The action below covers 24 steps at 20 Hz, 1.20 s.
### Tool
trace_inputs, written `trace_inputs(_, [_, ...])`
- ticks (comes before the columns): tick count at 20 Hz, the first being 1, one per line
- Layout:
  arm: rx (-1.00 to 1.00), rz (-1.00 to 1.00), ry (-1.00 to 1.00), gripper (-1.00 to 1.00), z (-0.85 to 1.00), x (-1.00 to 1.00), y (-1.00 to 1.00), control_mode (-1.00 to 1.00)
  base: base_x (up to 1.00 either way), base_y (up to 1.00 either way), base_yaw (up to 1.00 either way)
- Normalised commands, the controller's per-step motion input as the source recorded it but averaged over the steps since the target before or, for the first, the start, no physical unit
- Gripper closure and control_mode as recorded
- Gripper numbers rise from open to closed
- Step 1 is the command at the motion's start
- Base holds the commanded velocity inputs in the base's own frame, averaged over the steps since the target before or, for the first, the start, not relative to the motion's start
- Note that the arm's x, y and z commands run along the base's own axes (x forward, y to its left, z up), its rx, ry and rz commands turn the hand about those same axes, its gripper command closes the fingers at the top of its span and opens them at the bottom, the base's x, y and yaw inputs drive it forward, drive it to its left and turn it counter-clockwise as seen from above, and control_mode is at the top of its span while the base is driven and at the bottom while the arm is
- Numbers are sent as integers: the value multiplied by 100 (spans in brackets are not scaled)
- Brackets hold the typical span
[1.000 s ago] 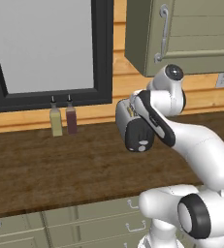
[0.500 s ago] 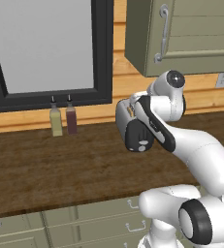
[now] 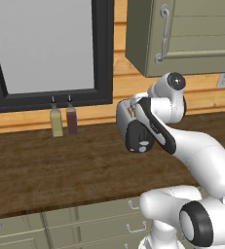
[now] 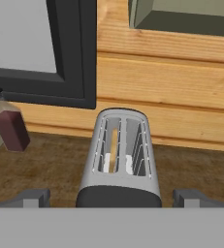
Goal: Start the toaster. Once the lever pops up, take the bread to the plate on the dining counter.
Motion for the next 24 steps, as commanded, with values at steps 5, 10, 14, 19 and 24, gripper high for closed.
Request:
trace_inputs(5, [0, 0, 0, -100, 0, 0, 0, -100, 0, 0, 0])
trace_inputs(10, [0, 0, 0, -100, 0, 0, 0, -100, 0, 0, 0])
trace_inputs(14, [0, 0, 0, -100, 0, 0, 0, -100, 0, 0, 0])
trace_inputs(19, [0, 0, 0, -100, 0, 0, 0, -100, 0, 0, 0])
trace_inputs(24, [0, 0, 0, -100, 0, 0, 0, -100, 0, 0, 0])
